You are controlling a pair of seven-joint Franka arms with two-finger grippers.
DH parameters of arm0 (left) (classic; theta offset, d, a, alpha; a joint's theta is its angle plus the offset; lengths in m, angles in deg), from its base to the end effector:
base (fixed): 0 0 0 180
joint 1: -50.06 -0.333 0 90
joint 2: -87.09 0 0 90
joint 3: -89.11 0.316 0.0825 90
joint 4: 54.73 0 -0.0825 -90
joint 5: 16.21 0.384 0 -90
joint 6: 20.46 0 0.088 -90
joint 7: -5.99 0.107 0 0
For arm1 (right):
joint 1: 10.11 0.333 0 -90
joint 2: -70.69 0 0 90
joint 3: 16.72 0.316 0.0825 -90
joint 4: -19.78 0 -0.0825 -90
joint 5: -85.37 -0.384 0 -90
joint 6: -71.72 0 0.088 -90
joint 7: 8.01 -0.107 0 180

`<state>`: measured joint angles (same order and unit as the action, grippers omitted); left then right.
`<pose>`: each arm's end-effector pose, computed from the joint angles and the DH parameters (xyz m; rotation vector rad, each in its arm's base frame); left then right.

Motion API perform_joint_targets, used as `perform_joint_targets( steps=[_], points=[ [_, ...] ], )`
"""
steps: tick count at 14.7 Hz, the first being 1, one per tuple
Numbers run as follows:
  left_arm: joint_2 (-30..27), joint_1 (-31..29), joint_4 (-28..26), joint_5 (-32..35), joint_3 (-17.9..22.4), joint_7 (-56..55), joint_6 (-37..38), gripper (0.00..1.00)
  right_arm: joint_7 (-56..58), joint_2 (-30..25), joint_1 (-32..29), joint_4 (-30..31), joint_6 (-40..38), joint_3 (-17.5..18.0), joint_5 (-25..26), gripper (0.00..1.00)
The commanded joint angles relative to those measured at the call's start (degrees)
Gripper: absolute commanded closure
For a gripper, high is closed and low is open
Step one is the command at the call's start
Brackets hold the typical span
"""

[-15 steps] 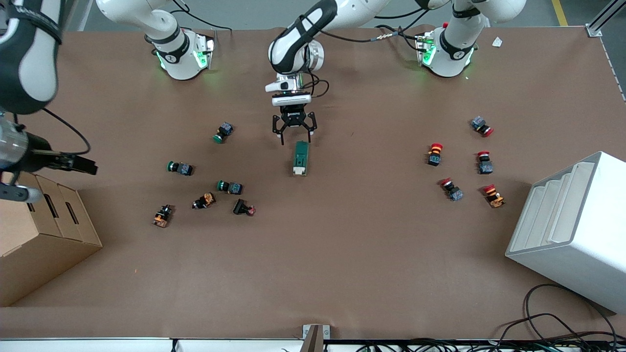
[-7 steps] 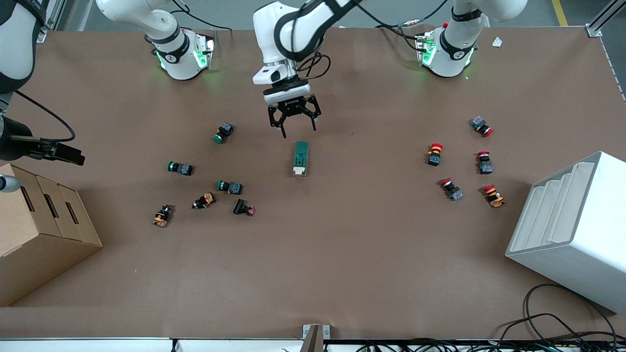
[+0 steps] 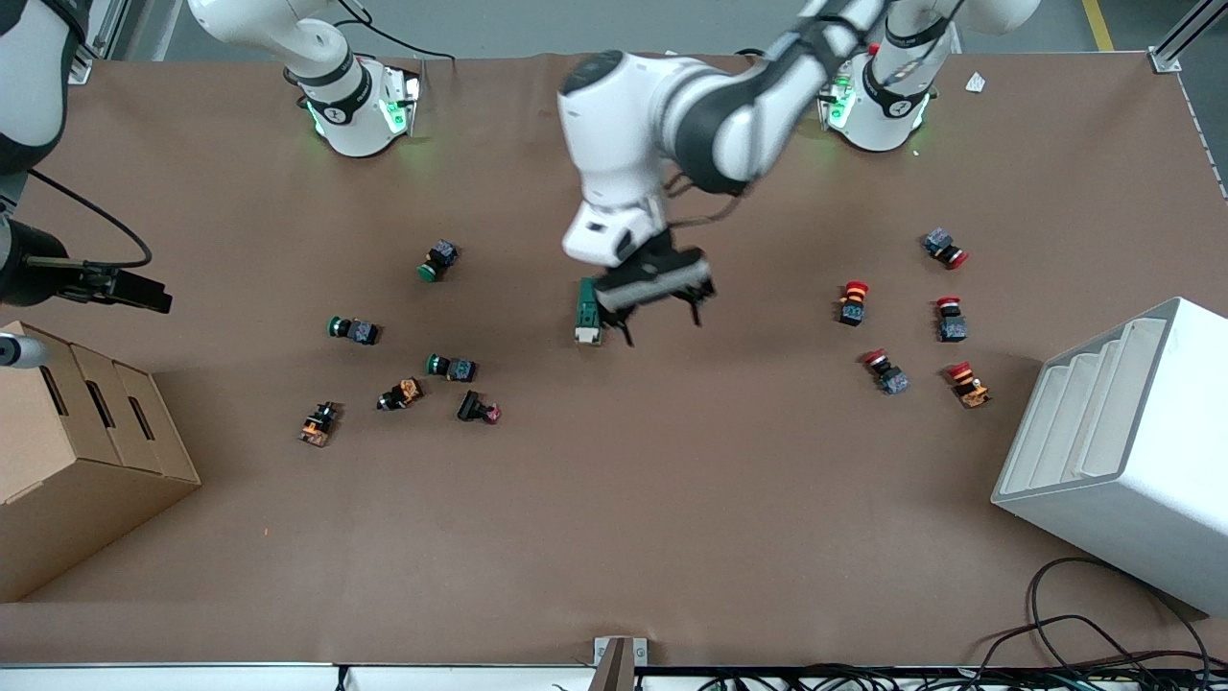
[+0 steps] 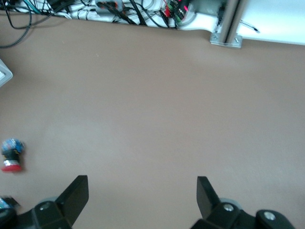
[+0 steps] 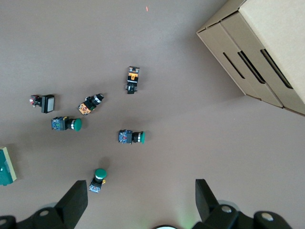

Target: Close load switch with both arms

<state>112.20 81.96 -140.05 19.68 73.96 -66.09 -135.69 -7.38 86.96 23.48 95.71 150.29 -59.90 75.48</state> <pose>0.5205 -0.4652 0.4435 -2.8966 -0.3254 -0.6765 0.6008 -0.0158 0.5940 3.1163 -0.2053 -0.2588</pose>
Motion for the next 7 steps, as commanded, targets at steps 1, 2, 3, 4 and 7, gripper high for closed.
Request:
perform_joint_targets(
  steps=[1, 2, 3, 4, 7],
  points=[
    [-4.36, -6.99, 0.25, -5.82, -0.67, 10.60, 1.49, 0.00, -0.71, -6.58, -8.59, 3.60, 0.44, 12.71, 3.79, 0.00],
    [-6.20, -9.54, 0.16, -6.71, -0.67, 15.17, 2.80, 0.00, -1.68, -8.77, -11.85, 5.44, 1.40, 17.90, 6.34, 0.00],
    [-7.87, -12.09, 0.25, -7.32, -0.93, 21.13, 4.29, 0.00, -3.69, -10.88, -14.49, 8.07, 2.80, 21.09, 6.89, 0.00],
    [-9.37, -14.81, 0.25, -9.16, -1.02, 25.89, 5.35, 0.00, -4.84, -13.17, -16.52, 10.88, 4.21, 23.56, 6.98, 0.00],
    [-14.29, -23.51, 0.16, -19.69, -0.94, 37.24, 7.02, 0.00, -4.85, -15.99, -23.11, 14.76, 5.54, 30.41, 7.07, 0.00]
  ],
)
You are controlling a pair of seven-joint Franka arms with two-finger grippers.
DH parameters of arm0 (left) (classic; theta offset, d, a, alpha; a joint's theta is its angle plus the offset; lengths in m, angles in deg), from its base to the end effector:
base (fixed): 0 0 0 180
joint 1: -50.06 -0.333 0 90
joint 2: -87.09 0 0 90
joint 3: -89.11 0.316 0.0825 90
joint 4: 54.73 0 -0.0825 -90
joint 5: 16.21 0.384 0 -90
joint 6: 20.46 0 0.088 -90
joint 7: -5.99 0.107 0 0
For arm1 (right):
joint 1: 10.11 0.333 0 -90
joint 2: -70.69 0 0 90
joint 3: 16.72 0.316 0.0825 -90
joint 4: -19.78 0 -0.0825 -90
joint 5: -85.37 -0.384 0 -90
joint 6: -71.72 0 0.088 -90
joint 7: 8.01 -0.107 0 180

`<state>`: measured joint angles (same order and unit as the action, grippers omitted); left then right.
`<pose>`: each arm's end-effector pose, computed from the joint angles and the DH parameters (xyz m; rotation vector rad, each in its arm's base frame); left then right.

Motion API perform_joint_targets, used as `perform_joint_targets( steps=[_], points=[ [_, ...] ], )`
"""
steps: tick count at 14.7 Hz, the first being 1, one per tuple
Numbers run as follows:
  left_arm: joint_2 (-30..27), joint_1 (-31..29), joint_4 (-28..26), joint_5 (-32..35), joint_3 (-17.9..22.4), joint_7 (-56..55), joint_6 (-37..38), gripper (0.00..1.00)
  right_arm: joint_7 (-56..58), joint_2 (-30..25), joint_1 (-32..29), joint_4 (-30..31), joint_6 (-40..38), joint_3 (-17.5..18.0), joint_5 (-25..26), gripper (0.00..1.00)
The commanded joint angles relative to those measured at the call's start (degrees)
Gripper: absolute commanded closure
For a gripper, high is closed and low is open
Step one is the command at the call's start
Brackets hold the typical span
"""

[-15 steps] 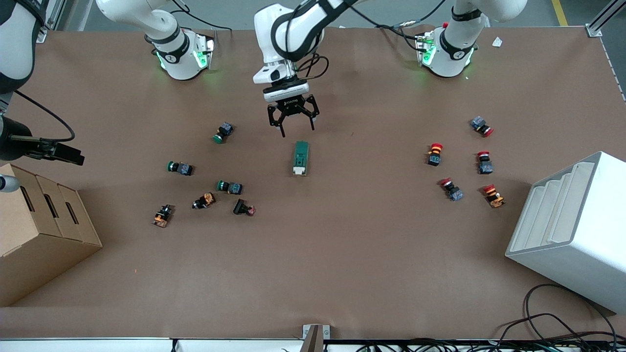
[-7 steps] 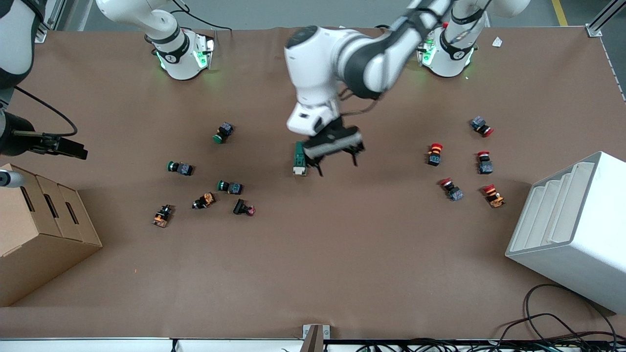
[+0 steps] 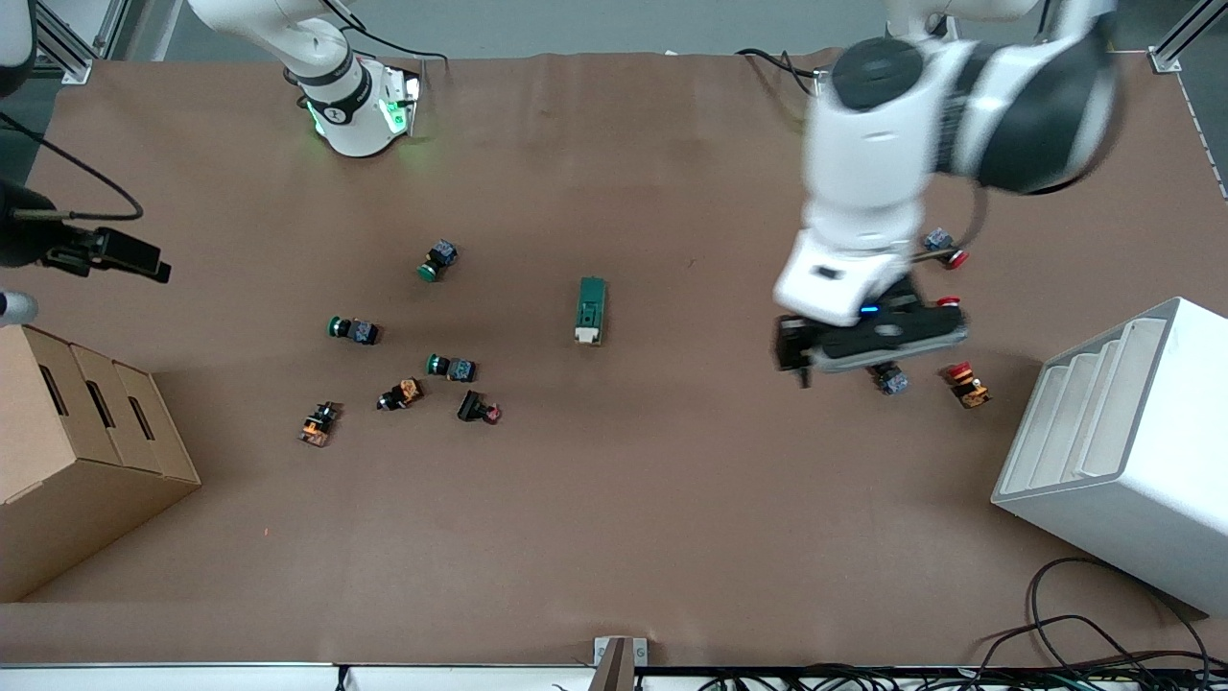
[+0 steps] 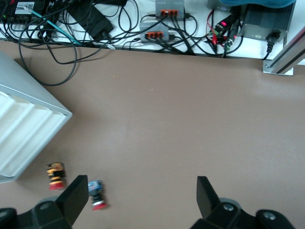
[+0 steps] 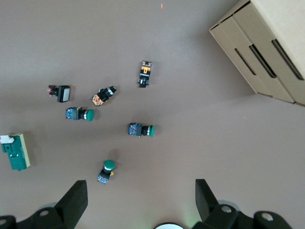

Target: Close load switch with both arms

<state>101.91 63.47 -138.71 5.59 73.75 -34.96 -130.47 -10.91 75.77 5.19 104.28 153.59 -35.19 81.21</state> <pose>0.5997 -0.2753 0.5608 -2.9598 -0.1986 -0.5099 0.5652 -0.0142 0.6105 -3.0865 0.1560 0.2011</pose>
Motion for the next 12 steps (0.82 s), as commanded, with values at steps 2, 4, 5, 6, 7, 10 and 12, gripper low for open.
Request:
perform_joint_targets(
  steps=[2, 4, 5, 6, 7, 10, 12],
  points=[
    [-6.12, -10.04, -1.09, -11.05, -0.82, 10.52, 4.96, 0.00, -1.32, -7.08, -10.44, 8.22, 2.33, 12.73, 1.69, 0.00],
    [-7.88, -13.74, -1.35, -16.07, -0.29, 15.26, 7.69, 0.00, -1.32, -9.02, -11.87, 9.72, 2.51, 14.16, 2.66, 0.00],
    [-9.19, -13.84, -1.88, -17.40, 1.02, 18.42, 10.40, 0.00, -1.24, -9.73, -11.96, 10.07, 2.25, 14.25, 2.75, 0.00],
    [-10.07, -13.58, -2.40, -17.67, 3.20, 21.49, 12.43, 0.00, -1.24, -10.69, -12.31, 10.77, 2.16, 14.34, 2.75, 0.00],
    [-11.30, -13.66, -2.84, -18.46, 4.53, 24.05, 13.23, 0.00, -1.15, -11.66, -13.27, 11.74, 2.24, 15.56, 3.01, 0.00],
    [-15.61, -13.40, -6.62, -27.06, 12.61, 30.72, 15.34, 0.00, -1.15, -13.42, -14.42, 12.10, 1.63, 17.24, 3.72, 0.00],
    [-16.93, -13.49, -6.80, -27.08, 14.90, 39.16, 20.85, 0.00, -1.23, -14.56, -14.60, 12.62, 1.28, 17.24, 3.72, 0.00]
  ],
)
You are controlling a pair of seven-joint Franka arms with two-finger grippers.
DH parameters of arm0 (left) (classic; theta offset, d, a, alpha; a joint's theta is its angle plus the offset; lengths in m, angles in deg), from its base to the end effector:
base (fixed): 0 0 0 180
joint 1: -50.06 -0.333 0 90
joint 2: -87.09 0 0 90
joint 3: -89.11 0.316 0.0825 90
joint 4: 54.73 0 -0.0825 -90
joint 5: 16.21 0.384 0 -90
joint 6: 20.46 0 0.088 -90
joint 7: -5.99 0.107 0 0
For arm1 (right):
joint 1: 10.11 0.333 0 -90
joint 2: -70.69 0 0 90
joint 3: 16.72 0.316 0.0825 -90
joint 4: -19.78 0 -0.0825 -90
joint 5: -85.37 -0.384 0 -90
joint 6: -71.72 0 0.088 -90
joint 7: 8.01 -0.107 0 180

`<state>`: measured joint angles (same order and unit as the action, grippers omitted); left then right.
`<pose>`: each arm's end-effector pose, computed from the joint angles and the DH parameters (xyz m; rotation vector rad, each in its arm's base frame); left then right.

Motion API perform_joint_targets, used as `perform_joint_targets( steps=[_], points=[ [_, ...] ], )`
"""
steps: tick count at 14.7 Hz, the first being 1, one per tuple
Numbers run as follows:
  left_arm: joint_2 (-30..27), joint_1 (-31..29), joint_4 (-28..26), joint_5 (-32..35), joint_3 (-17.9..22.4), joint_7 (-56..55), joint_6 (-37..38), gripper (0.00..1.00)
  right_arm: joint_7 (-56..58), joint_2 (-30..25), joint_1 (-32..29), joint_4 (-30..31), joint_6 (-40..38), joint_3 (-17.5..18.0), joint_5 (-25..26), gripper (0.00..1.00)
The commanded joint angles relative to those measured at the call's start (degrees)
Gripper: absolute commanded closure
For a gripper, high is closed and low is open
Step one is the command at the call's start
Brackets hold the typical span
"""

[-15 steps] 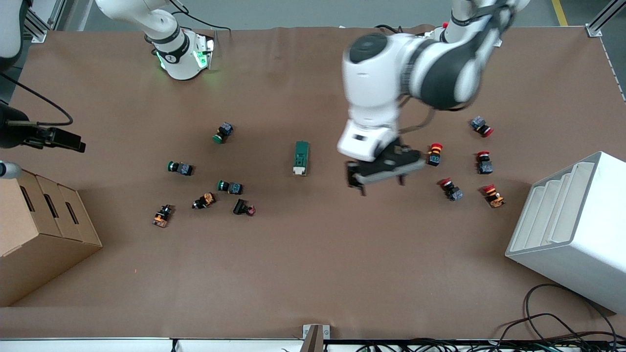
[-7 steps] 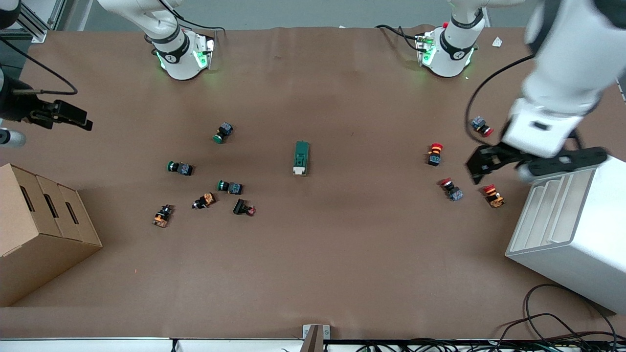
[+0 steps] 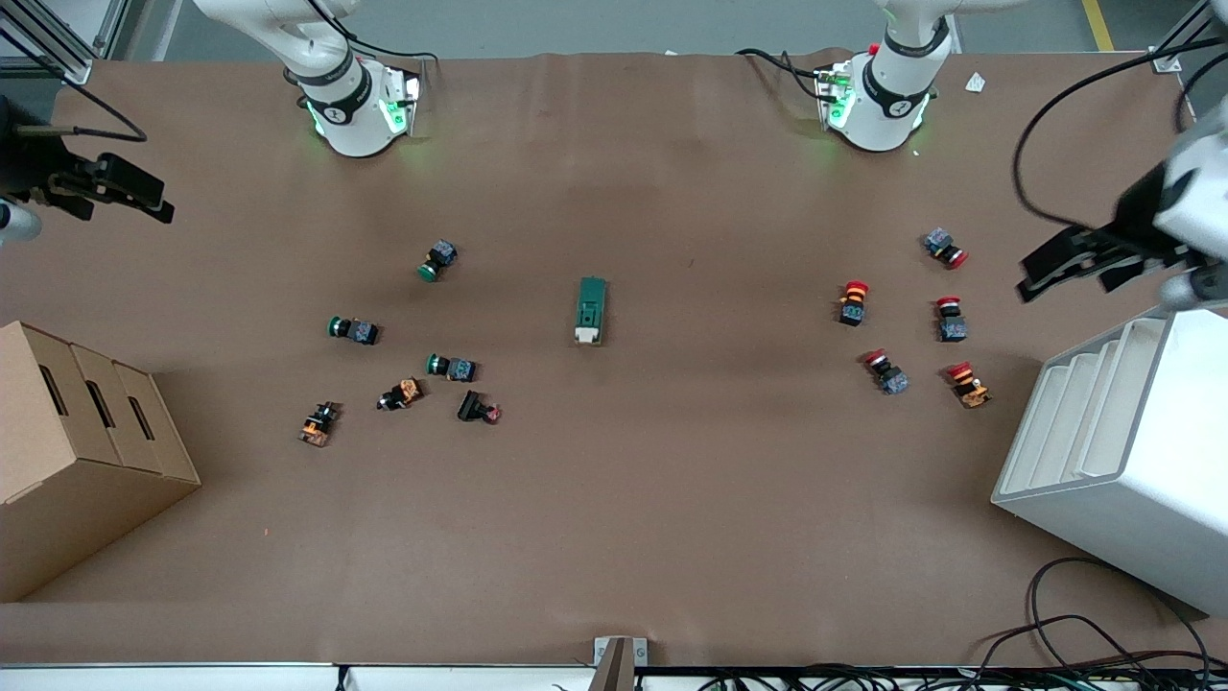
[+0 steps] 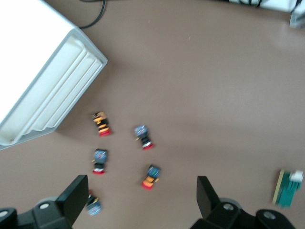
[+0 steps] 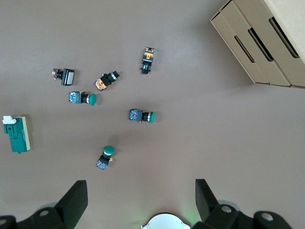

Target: Close load switch with both arms

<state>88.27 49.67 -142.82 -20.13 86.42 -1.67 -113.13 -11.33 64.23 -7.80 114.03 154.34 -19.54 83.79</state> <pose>0.5654 -0.0294 0.6333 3.0628 0.1452 0.0815 0.5050 -0.0028 0.6390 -3.1060 0.0994 0.1417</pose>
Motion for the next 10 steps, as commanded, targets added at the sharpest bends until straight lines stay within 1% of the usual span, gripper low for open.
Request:
perform_joint_targets(
  steps=[1, 3, 4, 6, 7, 9, 10],
  points=[
    [-3.81, 0.39, -2.70, -1.36, 3.03, 6.59, 4.68, 0.00, -0.82, -3.72, -1.87, 3.39, 0.52, 1.68, 1.14, 0.00],
    [-5.13, 0.92, -3.49, -0.92, 3.22, 6.78, 5.39, 0.00, -0.82, -5.31, -2.57, 4.36, 0.44, 1.86, 1.14, 0.00],
    [-6.18, 2.40, -4.71, -0.22, 3.48, 6.60, 5.39, 0.00, -0.82, -5.49, -2.58, 4.36, 0.26, 1.86, 1.05, 0.00],
    [-7.24, 4.86, -5.77, 3.72, 3.31, 6.42, 5.39, 0.00, -0.91, -5.49, -2.66, 4.19, -0.09, 1.86, 0.96, 0.00],
    [-7.94, 6.62, -6.73, 4.52, 3.39, 6.42, 5.39, 0.00, -0.91, -5.49, -2.66, 4.01, -0.27, 1.86, 0.96, 0.00],
    [-9.52, 6.99, -8.58, 4.53, 3.22, 6.34, 5.04, 0.00, -0.82, -5.31, -2.84, 3.92, -0.01, 2.03, 0.96, 0.00],
    [-9.88, 6.99, -8.68, 4.53, 3.13, 6.34, 5.04, 0.00, -0.73, -5.31, -2.84, 3.92, 0.17, 2.03, 0.96, 0.00]
  ],
)
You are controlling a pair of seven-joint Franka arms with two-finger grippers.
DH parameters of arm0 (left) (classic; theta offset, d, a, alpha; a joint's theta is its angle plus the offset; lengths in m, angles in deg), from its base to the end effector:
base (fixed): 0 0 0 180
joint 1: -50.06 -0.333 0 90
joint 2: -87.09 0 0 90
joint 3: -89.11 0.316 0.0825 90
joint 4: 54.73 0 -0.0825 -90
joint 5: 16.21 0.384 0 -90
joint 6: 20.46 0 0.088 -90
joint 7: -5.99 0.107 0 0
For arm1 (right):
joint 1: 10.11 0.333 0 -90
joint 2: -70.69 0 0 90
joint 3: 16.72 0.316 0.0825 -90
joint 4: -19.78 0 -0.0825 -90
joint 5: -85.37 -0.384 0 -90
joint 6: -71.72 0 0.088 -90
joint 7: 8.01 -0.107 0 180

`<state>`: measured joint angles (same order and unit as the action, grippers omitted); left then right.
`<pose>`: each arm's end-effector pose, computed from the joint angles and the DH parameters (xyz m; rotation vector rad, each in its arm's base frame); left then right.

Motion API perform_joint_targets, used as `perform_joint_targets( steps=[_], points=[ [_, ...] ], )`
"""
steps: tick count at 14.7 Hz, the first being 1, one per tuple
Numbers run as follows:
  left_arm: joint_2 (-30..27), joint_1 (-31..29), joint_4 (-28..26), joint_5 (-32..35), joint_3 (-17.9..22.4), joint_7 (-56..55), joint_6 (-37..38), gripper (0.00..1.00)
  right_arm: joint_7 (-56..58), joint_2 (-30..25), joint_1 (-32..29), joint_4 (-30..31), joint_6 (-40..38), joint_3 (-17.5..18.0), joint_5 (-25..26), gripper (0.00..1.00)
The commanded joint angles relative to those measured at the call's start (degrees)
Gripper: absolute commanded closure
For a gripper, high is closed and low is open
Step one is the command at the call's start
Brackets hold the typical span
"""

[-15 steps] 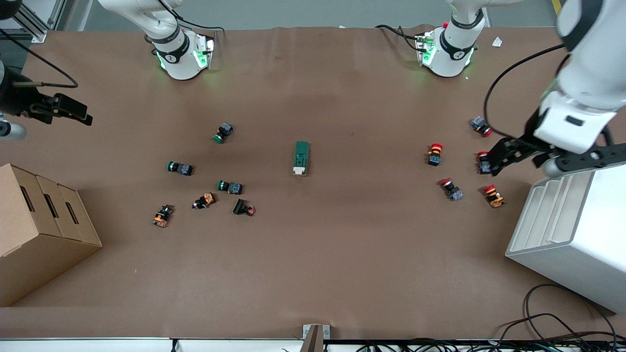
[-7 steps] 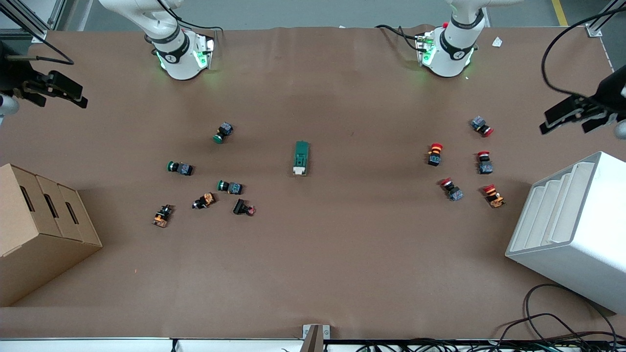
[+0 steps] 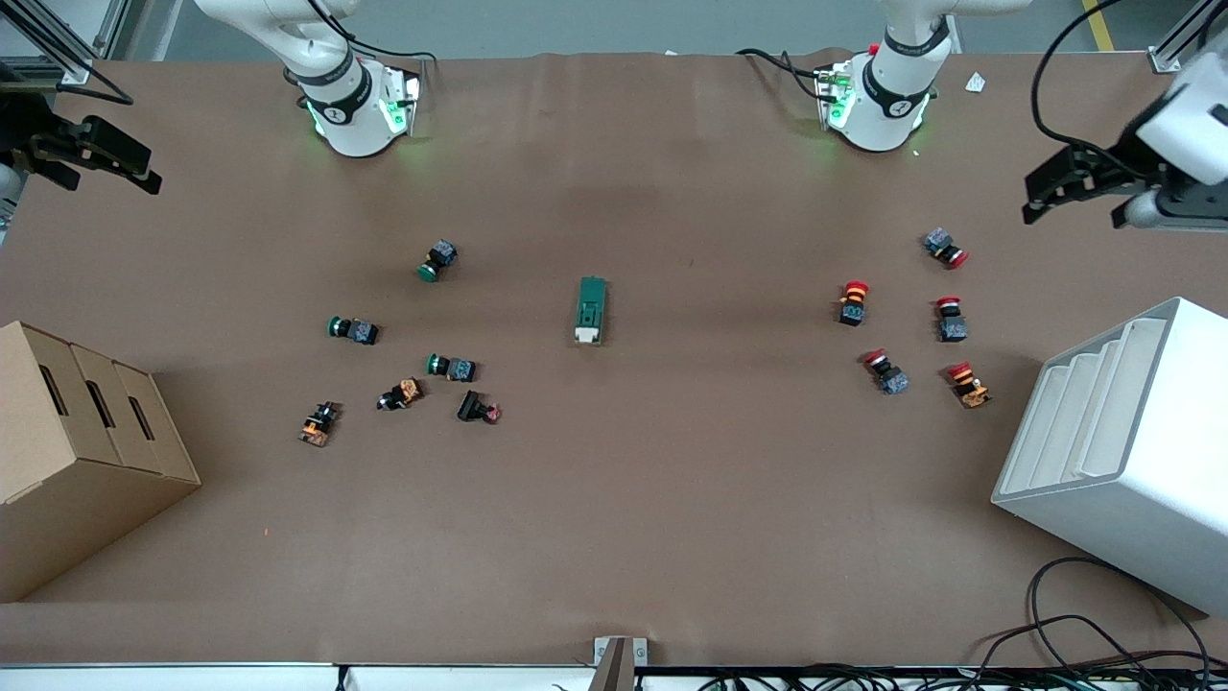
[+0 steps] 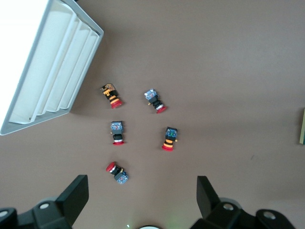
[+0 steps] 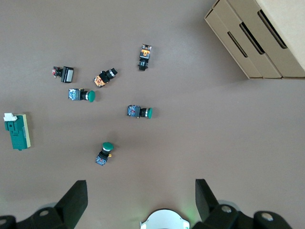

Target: Close load switch with both arms

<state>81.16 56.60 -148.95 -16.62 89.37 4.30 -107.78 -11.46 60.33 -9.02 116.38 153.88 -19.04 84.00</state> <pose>0.5138 -0.0572 0.6413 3.1325 -0.1260 -0.0273 0.4822 -0.0095 0.6532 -3.1075 0.1218 0.1119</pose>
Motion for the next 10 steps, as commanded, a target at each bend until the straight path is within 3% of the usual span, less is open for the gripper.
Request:
perform_joint_targets(
  steps=[1, 10],
  points=[
    [-2.94, 0.05, -2.54, 0.85, 0.18, 0.37, -0.31, 0.00, -0.51, -1.41, -1.71, 1.50, 0.72, 1.53, 0.75, 0.00],
    [0.66, -0.12, 1.32, 0.58, 0.09, 1.51, -2.42, 0.00, 3.88, -1.33, -2.59, 0.97, 0.20, 1.53, 0.84, 0.00]
  ],
)
